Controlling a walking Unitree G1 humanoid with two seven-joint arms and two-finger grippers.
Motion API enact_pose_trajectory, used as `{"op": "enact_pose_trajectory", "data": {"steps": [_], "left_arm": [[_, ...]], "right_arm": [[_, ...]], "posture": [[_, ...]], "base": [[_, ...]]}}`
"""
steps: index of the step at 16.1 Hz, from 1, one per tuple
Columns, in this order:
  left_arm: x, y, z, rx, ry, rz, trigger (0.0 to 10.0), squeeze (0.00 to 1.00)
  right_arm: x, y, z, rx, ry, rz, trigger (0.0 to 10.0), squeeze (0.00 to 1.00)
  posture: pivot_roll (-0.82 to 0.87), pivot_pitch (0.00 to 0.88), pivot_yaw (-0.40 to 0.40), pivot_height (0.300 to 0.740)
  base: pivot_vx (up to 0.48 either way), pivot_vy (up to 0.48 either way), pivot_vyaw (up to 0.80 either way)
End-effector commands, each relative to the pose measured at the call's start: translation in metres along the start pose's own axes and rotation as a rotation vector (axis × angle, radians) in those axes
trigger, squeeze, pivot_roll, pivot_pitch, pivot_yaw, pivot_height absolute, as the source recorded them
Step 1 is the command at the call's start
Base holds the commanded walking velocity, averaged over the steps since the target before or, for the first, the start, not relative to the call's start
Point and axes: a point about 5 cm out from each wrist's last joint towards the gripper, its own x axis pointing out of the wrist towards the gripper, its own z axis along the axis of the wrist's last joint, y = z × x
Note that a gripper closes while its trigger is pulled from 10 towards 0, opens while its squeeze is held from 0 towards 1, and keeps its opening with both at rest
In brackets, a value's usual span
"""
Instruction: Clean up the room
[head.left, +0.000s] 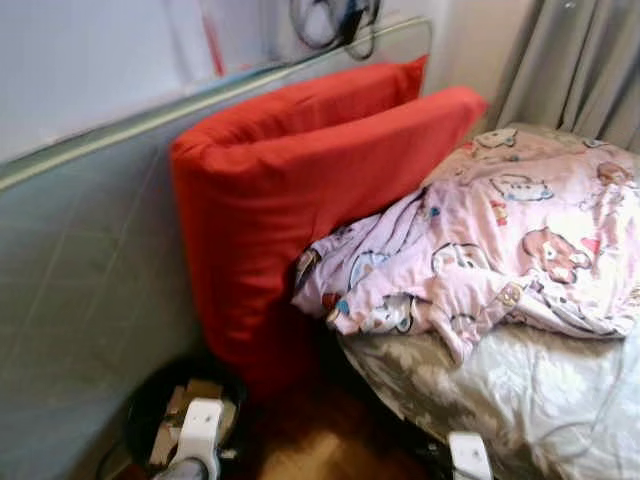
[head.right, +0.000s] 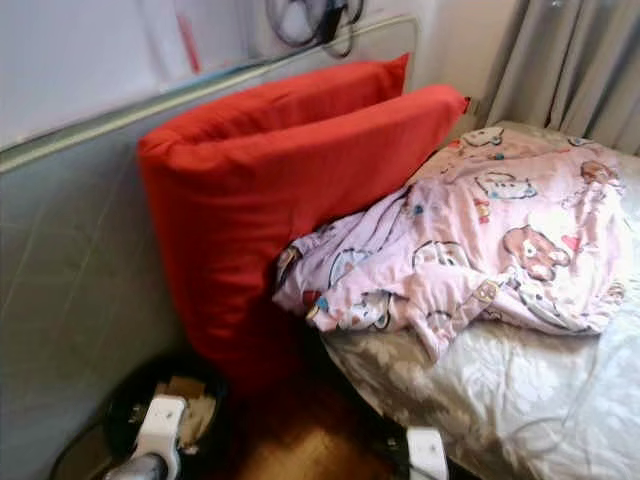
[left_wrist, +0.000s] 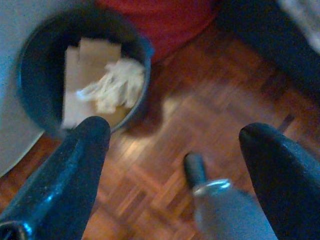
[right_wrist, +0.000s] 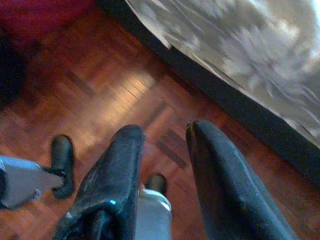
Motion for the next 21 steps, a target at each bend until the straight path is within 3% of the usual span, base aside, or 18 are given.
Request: {"op": "enact_pose_trajectory", "data": {"steps": [1,5,12,18,20,21], "left_arm": [[-0.001,0.0,-0.004,0.0,0.014,-0.004,10.0,0.0],[-0.001,0.001,-0.004,0.001,0.012,-0.004,10.0,0.0],[-0.002,0.001,-0.006,-0.003,0.017,-0.009,10.0,0.0],[-0.002,0.001,-0.006,-0.001,0.014,-0.01,10.0,0.0],[-0.001,0.002,-0.003,0.003,-0.007,0.001,10.0,0.0],[0.001,0.003,0.01,-0.011,-0.054,0.004,10.0,0.0]], "right_arm": [[0.001,0.004,0.004,0.001,-0.009,0.006,10.0,0.0],[0.002,0.008,0.006,0.001,-0.013,0.017,10.0,0.0],[-0.001,-0.008,0.0,0.006,-0.007,0.006,10.0,0.0],[0.001,0.013,-0.002,0.011,0.0,0.024,10.0,0.0],[0.001,0.013,0.002,0.034,-0.034,0.022,10.0,0.0],[0.002,0.009,0.012,0.059,-0.081,0.017,10.0,0.0]], "posture": [[0.02,0.0,0.01,0.74],[0.03,0.0,0.013,0.74],[0.02,0.0,0.014,0.74],[0.02,0.0,0.014,0.74],[0.02,0.0,0.014,0.74],[0.01,0.0,0.016,0.74]], "base": [[0.27,0.0,0.0],[0.271,0.0,0.0],[0.275,0.0,0.0],[0.284,0.0,0.0],[0.141,0.0,0.0],[0.0,0.0,0.0]]}}
